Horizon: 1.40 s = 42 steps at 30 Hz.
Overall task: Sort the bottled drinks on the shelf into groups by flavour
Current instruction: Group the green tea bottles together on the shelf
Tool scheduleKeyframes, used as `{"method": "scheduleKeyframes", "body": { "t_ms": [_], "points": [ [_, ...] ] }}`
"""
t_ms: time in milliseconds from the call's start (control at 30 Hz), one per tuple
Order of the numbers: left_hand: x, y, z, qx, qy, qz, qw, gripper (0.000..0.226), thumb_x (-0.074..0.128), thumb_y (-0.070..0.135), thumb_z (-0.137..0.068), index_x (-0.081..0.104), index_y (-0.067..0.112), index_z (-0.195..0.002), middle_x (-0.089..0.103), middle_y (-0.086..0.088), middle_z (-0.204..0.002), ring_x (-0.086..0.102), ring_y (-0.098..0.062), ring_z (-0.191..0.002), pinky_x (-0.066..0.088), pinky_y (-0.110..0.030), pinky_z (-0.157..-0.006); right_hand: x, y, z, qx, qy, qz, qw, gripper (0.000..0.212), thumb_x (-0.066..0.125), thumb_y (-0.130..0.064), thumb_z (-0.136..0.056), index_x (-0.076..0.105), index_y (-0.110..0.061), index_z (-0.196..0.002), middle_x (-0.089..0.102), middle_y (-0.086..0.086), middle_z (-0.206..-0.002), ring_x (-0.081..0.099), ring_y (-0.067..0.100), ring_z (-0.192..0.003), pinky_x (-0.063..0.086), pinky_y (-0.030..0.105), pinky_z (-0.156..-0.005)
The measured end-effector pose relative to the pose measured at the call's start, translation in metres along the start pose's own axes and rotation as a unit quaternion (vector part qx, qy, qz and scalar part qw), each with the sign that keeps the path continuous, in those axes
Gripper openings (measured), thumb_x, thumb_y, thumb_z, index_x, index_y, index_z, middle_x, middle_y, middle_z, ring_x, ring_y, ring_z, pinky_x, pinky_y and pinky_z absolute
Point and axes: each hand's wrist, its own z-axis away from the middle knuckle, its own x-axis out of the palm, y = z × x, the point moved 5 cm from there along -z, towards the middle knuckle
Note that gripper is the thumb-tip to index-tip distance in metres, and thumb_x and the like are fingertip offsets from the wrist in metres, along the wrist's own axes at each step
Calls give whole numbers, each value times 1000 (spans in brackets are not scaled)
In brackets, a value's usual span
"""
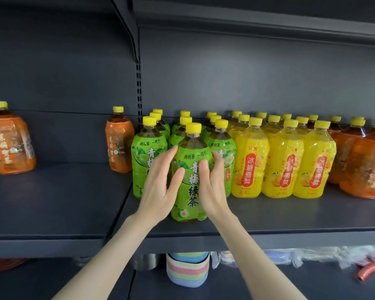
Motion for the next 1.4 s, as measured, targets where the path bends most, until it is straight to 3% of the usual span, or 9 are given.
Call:
{"method": "scheduleKeyframes", "body": {
  "t_ms": [133,333,467,533,700,900,1000,1167,1400],
  "points": [
    [-4,-10,2,9,-56,-22,998,70,51,54,-85,16,39,-144,25,24,-144,21,5,-137,19,-15,-109,-7,7,-2,-7,-21,60,998,56,28,-52,-96,26,-32,-148,25,-13,-134,13,-6,-118,13,26,-105],
    [-5,-14,-6,59,-40,-156,985,83,54,58,-81,21,22,-148,19,8,-154,17,-4,-140,18,-29,-110,-28,9,-15,-94,-11,238,967,61,35,-64,-86,33,-42,-144,12,-6,-158,-1,8,-141,4,45,-114],
    [-1,-15,-7,98,-64,-212,970,79,51,55,-83,19,22,-148,17,3,-156,17,-9,-141,19,-34,-110,-32,7,-17,-189,42,245,950,57,48,-58,-86,52,-29,-134,54,-4,-137,29,21,-135,15,43,-106],
    [-1,-18,-9,106,-63,-247,961,79,50,56,-82,22,19,-147,22,-2,-155,21,-16,-140,21,-38,-110,-29,10,-17,-197,40,247,948,57,50,-56,-85,54,-25,-133,62,-3,-127,35,23,-133,13,40,-105],
    [2,-18,-15,103,-49,-308,945,77,50,55,-84,28,11,-144,35,-13,-149,24,-23,-138,21,-39,-110,-25,8,-26,-227,43,290,929,59,63,-48,-83,53,-21,-134,56,-4,-137,33,29,-135,16,54,-106],
    [5,-25,-2,118,-50,-368,921,96,79,41,-68,31,7,-144,30,-13,-152,25,-26,-138,16,-40,-111,-17,-4,-33,-254,7,324,911,61,73,-30,-82,49,-24,-139,50,-3,-143,32,30,-138,10,47,-108],
    [5,-29,0,116,-50,-400,908,96,78,43,-69,29,9,-144,29,-11,-153,21,-26,-141,13,-48,-113,-16,-3,-36,-258,11,335,906,61,73,-30,-82,50,-24,-138,51,-3,-143,33,30,-138,9,46,-108],
    [10,-34,-4,118,-54,-457,880,96,75,46,-70,26,8,-143,31,-12,-152,20,-29,-141,6,-55,-112,-9,0,-40,-265,25,367,891,61,76,-27,-79,53,-19,-135,55,1,-139,36,35,-137,17,61,-106],
    [16,-40,-8,106,-54,-486,866,95,74,46,-72,24,7,-143,32,-13,-151,24,-31,-141,12,-59,-111,0,3,-48,-262,40,410,873,61,78,-28,-76,55,-16,-132,60,2,-134,39,39,-136,17,65,-105]
  ]
}}
